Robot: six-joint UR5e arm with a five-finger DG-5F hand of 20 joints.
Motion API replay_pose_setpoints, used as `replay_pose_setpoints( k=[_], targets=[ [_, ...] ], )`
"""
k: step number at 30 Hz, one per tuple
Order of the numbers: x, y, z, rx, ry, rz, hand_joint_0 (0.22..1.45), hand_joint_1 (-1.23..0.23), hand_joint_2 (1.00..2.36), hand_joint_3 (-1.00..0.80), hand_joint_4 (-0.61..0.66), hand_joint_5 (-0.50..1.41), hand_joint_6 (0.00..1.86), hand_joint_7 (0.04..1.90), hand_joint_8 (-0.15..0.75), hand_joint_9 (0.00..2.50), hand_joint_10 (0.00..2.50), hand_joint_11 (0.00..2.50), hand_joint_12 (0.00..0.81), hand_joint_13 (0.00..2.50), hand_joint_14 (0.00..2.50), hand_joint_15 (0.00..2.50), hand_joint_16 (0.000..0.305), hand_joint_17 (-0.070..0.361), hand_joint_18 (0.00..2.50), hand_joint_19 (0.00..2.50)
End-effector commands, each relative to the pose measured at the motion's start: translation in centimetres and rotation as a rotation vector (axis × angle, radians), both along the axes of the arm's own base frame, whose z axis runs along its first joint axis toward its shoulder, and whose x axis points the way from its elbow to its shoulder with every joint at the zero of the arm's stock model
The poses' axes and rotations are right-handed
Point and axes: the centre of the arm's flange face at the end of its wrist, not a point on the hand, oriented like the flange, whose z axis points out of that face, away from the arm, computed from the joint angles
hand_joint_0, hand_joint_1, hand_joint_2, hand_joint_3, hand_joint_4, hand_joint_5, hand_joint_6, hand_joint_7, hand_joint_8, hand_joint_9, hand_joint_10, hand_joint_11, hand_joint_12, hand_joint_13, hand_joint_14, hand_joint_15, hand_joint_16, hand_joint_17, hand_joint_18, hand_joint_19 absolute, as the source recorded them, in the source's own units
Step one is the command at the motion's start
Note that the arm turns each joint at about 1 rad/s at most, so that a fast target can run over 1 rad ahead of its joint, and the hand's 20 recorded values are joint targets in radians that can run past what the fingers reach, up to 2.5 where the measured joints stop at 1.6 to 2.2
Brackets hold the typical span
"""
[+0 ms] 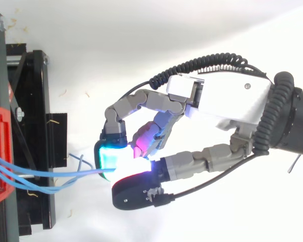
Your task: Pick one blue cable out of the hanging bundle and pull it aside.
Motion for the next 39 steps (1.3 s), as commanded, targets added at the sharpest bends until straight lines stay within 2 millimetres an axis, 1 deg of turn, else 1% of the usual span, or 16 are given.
replay_pose_setpoints(
  k=[1,16,39],
  targets=[
    [0.0,0.01,0.01,-0.001,0.0,0.0,0.55,-0.78,1.03,0.07,-0.05,-0.05,0.89,1.27,0.396,1.14,0.01,0.54,0.44,0.87,0.01,0.43,0.069,0.154,1.04,0.38],
    [0.0,0.01,0.01,-0.001,0.0,0.0,0.56,-0.78,1.0,0.08,-0.05,-0.05,0.89,1.27,0.397,1.14,0.01,0.54,0.438,0.87,0.01,0.42,0.068,0.154,1.04,0.39],
    [0.0,0.01,0.01,-0.001,0.0,0.0,0.56,-0.78,1.0,0.07,-0.05,-0.05,0.89,1.26,0.397,1.15,0.01,0.54,0.439,0.87,0.01,0.42,0.068,0.154,1.03,0.39]
  ],
)
